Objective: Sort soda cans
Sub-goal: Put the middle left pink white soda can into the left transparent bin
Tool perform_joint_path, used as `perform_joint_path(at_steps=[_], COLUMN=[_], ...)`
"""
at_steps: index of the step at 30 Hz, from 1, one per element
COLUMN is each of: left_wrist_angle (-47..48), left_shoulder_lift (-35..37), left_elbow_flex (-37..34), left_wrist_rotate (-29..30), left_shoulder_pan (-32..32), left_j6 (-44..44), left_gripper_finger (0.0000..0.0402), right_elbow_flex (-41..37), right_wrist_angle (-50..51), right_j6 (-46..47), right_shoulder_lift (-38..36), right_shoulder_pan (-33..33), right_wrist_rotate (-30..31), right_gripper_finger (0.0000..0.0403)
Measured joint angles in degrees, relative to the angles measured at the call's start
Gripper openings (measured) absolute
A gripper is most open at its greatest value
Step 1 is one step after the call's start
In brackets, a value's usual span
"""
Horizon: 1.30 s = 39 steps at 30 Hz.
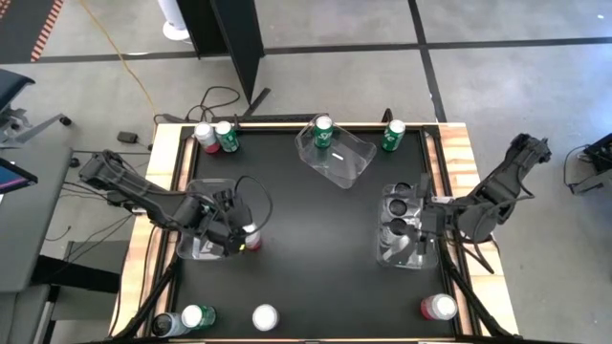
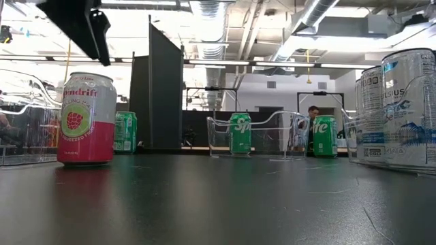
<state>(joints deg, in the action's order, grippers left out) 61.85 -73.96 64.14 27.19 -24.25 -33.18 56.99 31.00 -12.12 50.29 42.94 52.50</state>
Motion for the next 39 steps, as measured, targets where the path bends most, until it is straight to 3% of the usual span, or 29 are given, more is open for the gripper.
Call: perform_joint_path(at_steps=[15,21,26,39], left_wrist_angle=[-2.9,-4.7,-5.0,-14.6], left_shoulder_lift=[1.0,1.0,1.0,4.7], left_elbow_flex=[-1.4,-1.4,-1.4,-1.4], left_wrist_rotate=[-1.1,-5.6,-6.0,1.2], left_shoulder_pan=[0.2,0.2,0.1,-0.4], left_j6=[0.7,0.5,0.8,9.1], left_gripper_finger=[0.0314,0.0314,0.0314,0.0314], right_elbow_flex=[-0.2,-0.2,-0.2,-0.1], right_wrist_angle=[0.0,0.0,0.0,0.0], right_j6=[0.1,0.5,0.5,0.7], right_shoulder_lift=[-0.5,-0.4,-0.4,-0.4], right_shoulder_pan=[0.0,0.0,0.0,0.0], right_wrist_rotate=[-0.1,-0.2,-0.3,-0.3], right_gripper_finger=[0.0329,0.0329,0.0329,0.0329])
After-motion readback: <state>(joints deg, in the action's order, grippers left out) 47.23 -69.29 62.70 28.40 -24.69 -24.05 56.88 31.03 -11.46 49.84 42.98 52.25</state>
